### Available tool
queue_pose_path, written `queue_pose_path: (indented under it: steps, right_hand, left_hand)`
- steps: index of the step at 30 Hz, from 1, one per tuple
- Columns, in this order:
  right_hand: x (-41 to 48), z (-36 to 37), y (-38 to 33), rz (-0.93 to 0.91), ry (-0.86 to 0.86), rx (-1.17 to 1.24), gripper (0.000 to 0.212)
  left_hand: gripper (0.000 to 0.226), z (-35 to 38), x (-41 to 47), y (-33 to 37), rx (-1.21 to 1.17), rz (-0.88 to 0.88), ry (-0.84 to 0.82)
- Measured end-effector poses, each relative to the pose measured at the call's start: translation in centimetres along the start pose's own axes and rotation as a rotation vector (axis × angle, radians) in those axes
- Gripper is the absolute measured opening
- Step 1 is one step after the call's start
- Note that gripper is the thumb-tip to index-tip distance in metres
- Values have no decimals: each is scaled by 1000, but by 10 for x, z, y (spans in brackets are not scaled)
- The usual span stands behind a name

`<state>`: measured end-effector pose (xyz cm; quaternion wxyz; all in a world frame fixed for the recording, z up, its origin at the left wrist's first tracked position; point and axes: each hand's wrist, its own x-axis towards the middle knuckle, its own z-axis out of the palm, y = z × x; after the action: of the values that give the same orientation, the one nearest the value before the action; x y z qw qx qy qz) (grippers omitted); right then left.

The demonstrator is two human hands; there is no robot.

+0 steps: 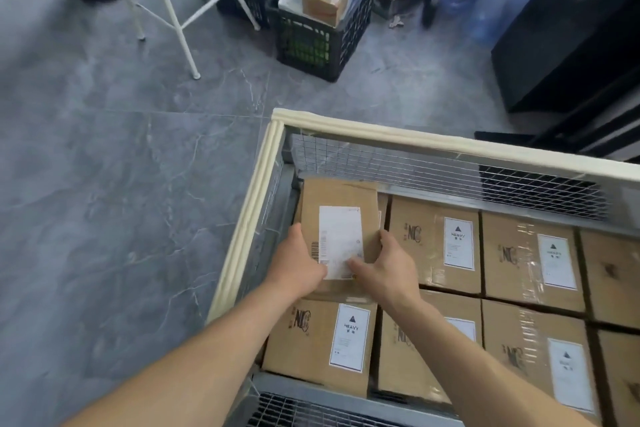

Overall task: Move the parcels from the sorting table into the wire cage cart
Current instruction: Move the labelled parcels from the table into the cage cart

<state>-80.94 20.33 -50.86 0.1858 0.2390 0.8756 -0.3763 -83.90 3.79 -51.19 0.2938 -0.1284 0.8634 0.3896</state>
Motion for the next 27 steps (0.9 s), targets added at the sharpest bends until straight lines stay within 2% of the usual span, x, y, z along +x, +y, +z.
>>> queue_pose_path:
  steps: [3, 7, 13, 22, 25, 27]
  right_hand:
    - [27, 24, 4, -8, -20, 10, 35]
    - [55, 46, 8, -18, -46, 17, 40]
    - [79, 63, 16, -3, -72, 44, 62]
    - [103, 82, 27, 11, -141, 50, 30]
    - [104, 83, 34, -11, -188, 37, 30]
    - [102, 82, 39, -19, -220, 41, 35]
  left_hand:
    - [66, 5, 32, -13, -17, -35, 27]
    - [61, 12, 65, -24, -21, -73, 81]
    - [59, 23, 97, -32, 7, -101, 144]
    - [57, 36, 117, -38, 160, -135, 159]
    - [77, 40, 114, -36, 248, -156, 113]
    - [63, 41, 109, -33, 286, -114, 117]
